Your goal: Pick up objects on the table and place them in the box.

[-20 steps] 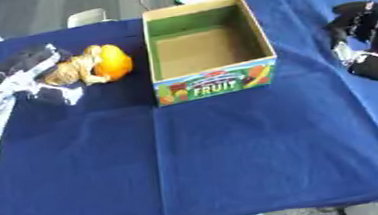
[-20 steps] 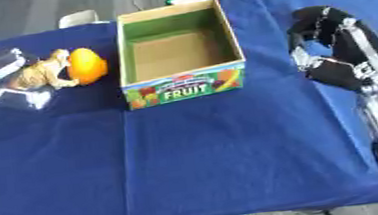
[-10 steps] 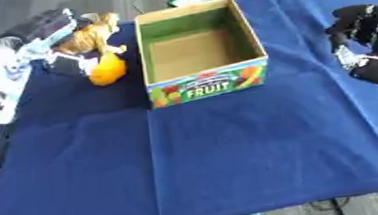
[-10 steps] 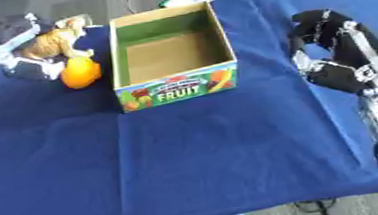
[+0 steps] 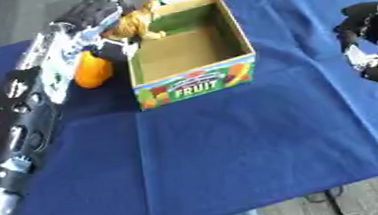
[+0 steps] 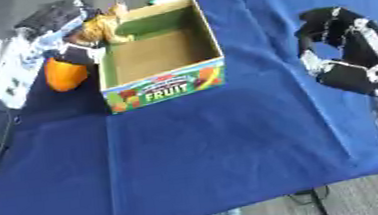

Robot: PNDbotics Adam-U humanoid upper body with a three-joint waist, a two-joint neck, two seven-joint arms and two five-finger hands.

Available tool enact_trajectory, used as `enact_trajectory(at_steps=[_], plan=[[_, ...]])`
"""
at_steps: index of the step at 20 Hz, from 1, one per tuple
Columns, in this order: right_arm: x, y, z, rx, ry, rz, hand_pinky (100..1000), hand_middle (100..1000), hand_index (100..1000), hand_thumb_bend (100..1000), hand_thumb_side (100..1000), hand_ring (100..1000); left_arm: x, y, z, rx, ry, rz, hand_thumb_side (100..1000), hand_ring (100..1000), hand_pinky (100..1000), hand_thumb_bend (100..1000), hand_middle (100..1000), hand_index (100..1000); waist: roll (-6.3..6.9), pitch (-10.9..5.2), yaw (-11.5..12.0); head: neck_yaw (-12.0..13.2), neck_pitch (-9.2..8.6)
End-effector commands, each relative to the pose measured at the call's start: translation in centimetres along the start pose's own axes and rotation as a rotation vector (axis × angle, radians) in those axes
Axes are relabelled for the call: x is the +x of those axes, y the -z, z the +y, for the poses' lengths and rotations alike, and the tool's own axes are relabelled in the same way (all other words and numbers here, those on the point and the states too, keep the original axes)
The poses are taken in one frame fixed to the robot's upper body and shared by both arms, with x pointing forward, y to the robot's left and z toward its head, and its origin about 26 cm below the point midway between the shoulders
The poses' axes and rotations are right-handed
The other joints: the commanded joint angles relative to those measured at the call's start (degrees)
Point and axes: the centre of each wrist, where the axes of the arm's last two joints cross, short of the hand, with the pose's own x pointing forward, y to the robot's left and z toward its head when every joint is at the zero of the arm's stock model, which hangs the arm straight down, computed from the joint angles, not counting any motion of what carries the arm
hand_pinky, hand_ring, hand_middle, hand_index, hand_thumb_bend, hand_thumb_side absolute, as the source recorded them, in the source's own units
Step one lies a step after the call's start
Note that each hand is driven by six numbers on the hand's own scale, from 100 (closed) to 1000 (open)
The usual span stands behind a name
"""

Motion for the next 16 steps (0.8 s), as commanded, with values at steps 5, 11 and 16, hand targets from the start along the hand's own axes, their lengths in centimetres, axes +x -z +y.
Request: enact_trajectory(at_steps=[5,11,16], plan=[[0.9,1.0,-0.1,0.022,0.001,-0.047,713,579,768,100,100,708,0.7,0.9,-1.8,0.069,0.003,0.075,248,513,681,100,484,737,-0.36,-0.3,-2.1,1.7,0.29],[1.0,1.0,-0.1,0.024,-0.001,-0.048,713,579,768,101,100,708,1.3,0.9,-4.1,0.041,0.008,0.092,247,526,684,100,499,741,-0.41,-0.06,-2.5,2.0,0.29],[0.9,1.0,-0.1,0.028,-0.002,-0.049,714,579,768,106,100,708,1.7,0.9,-4.9,0.002,0.029,0.082,221,548,688,100,530,759,-0.5,0.03,-2.4,2.2,0.29]])
